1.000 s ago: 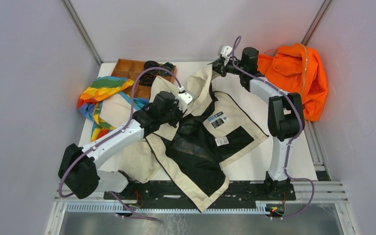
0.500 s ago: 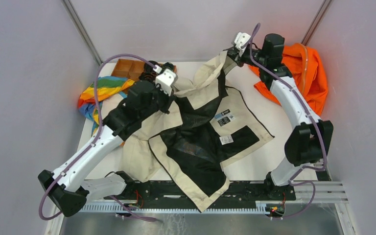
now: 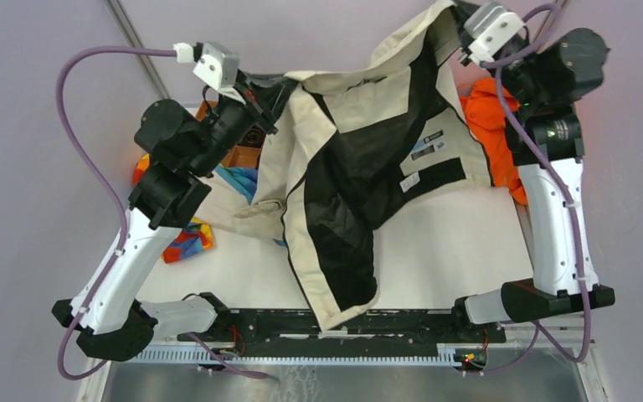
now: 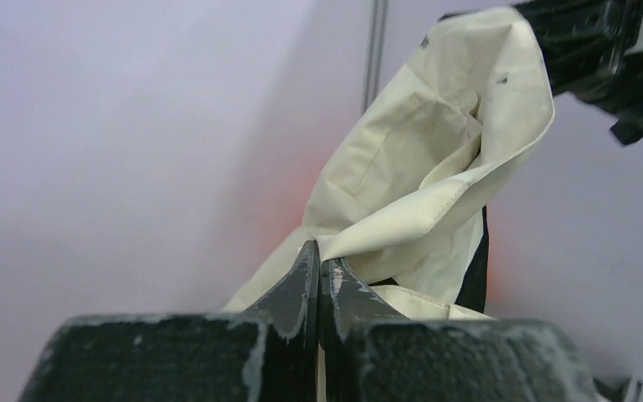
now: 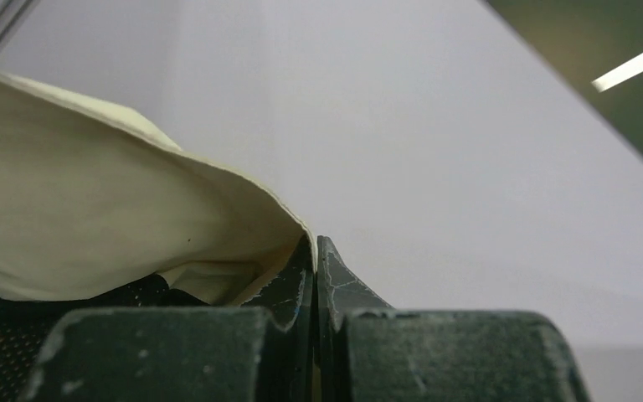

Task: Zip up the jacket
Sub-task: Flatten out the jacket at the center of the board.

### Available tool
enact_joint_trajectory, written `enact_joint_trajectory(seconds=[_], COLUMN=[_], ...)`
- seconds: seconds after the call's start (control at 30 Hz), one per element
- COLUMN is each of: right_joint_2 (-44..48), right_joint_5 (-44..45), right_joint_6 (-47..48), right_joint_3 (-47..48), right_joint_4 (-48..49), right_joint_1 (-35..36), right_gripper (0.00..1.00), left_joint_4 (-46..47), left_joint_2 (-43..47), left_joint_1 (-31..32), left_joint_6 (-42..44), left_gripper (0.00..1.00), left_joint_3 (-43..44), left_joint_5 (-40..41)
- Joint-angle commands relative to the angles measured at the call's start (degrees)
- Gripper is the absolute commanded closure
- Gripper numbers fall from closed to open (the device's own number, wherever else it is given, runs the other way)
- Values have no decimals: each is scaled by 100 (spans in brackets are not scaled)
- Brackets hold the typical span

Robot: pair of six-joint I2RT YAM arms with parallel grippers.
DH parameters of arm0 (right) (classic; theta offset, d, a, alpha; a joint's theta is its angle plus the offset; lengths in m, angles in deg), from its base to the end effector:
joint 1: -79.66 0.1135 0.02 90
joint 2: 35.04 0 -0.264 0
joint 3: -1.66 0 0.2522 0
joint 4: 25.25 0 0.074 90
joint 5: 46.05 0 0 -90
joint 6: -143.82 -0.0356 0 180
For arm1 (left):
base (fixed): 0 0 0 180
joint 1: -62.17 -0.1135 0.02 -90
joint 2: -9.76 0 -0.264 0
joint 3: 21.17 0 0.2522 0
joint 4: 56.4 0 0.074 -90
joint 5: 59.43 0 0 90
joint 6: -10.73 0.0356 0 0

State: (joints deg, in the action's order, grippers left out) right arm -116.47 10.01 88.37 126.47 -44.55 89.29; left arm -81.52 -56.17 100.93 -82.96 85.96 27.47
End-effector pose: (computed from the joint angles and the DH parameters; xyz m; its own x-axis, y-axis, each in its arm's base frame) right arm 0.2515 0.0628 0.5900 0.6950 -0.3593 -0.6228 -0.3001 0.6422 -0.7054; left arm 0.1605 -0.1313 0.5510 0.1727 -0.2211 -0.9598 0.6782 0.7334 -0.0469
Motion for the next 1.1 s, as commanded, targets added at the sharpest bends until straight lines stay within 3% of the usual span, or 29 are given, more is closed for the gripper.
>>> enact_joint_trajectory(seconds=[0.0,0.13,0.33,0.8,0.9,1.07], right_joint_2=[245,470,685,1158,1285,1664], right_joint_5=[483,711,893,882,871,912], right_joint_6=[-82,61,295,401,308,-19], right_joint_3=[851,1198,1705,1861,1669,447], right_joint_4=[507,882,692,371,322,510], right_joint_1=[4,-4,1,2,-2,1], right_gripper=[100,100,100,100,100,100], left_joint_4=[1678,2012,2688,2884,2884,2980], left_joint_2=[-372,-644,-724,-710,-601,-402], left_joint_1=[18,18,18,18,18,15], left_joint_6=[-550,-798,-1072,-1426,-1524,-1379], left_gripper=[98,98,98,98,98,98], left_joint_3=[1020,1853,2397,2753,2620,1936], left_joint_5=[-728,-930,-940,-1033,-1049,-660])
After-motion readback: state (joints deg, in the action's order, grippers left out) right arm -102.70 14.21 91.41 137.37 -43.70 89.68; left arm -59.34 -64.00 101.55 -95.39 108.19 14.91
